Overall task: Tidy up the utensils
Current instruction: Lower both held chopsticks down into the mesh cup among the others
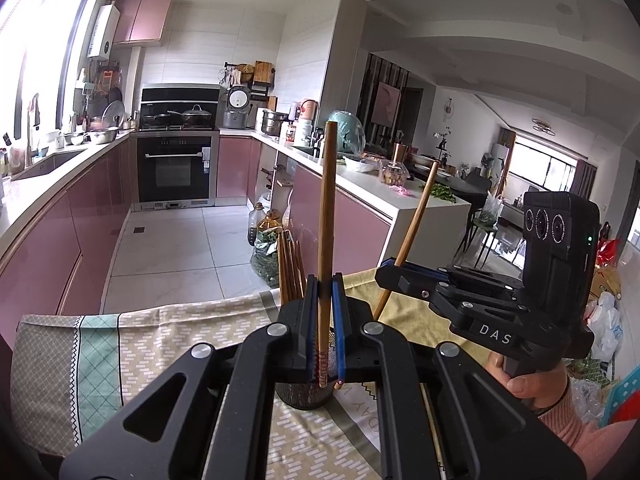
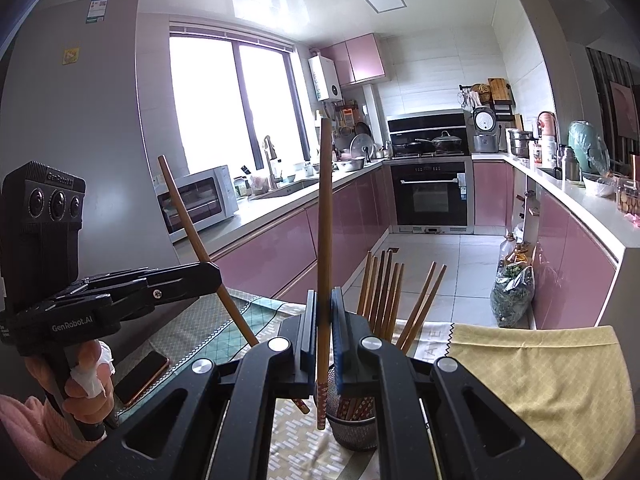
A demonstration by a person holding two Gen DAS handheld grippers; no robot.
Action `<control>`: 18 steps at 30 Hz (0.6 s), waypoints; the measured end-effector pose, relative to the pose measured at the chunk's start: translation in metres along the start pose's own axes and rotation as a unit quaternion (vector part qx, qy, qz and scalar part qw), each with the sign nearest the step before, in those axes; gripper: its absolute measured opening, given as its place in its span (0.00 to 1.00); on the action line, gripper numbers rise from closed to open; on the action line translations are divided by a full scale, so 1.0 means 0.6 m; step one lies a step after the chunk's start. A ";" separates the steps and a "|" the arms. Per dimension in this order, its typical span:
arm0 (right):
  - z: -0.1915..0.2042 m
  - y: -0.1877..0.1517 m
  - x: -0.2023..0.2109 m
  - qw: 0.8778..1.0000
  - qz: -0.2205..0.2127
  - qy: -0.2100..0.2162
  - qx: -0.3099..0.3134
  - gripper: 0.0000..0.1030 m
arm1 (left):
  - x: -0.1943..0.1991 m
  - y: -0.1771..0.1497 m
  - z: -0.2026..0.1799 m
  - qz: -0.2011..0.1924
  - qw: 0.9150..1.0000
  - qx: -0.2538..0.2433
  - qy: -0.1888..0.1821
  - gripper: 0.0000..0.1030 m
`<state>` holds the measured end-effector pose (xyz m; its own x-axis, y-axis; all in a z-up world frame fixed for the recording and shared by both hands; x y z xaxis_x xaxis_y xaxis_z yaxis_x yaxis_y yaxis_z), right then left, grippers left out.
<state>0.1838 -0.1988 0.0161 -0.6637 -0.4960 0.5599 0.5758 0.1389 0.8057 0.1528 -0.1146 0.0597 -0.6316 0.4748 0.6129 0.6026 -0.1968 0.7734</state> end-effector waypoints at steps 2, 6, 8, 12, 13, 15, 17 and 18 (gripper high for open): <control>0.001 0.001 0.000 1.000 -0.001 -0.002 0.001 0.06 | -0.003 0.000 0.000 -0.001 1.000 0.000 0.001 0.07; -0.001 0.005 -0.003 1.000 -0.002 -0.004 0.000 0.06 | -0.007 0.000 0.001 -0.001 1.000 0.000 0.003 0.07; -0.001 0.004 -0.003 1.000 -0.002 -0.006 -0.002 0.06 | -0.011 -0.001 0.001 0.000 1.000 0.000 0.006 0.07; 0.001 0.002 -0.003 1.000 0.000 -0.011 0.001 0.06 | -0.018 -0.004 0.003 0.002 1.000 -0.001 0.013 0.07; 0.001 0.002 -0.003 1.000 0.000 -0.012 0.001 0.06 | -0.022 -0.004 -0.001 0.003 1.000 -0.002 0.014 0.07; 0.002 0.005 -0.004 1.000 0.000 -0.013 0.000 0.06 | -0.026 -0.004 -0.004 0.005 1.000 -0.002 0.015 0.07; 0.002 0.004 -0.005 1.000 0.001 -0.013 -0.001 0.06 | -0.032 -0.004 -0.010 0.007 1.000 -0.004 0.017 0.07; 0.001 0.005 -0.006 1.000 0.002 -0.014 -0.001 0.06 | -0.036 -0.002 -0.013 0.008 1.000 -0.005 0.018 0.07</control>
<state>0.1878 -0.1959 0.0167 -0.6745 -0.4720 0.5677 0.5794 0.1382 0.8032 0.1618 -0.1309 0.0468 -0.6397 0.4398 0.6304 0.6076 -0.2130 0.7652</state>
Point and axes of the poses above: each gripper's, at about its wrist camera, not at the fingertips, and x roughly against the way its jaws point, z to its left, y to its top, the point moved 7 cm from there along -x, roughly the way its jaws point, and after that the axes turned 15 degrees about z, right-handed, at the moved point
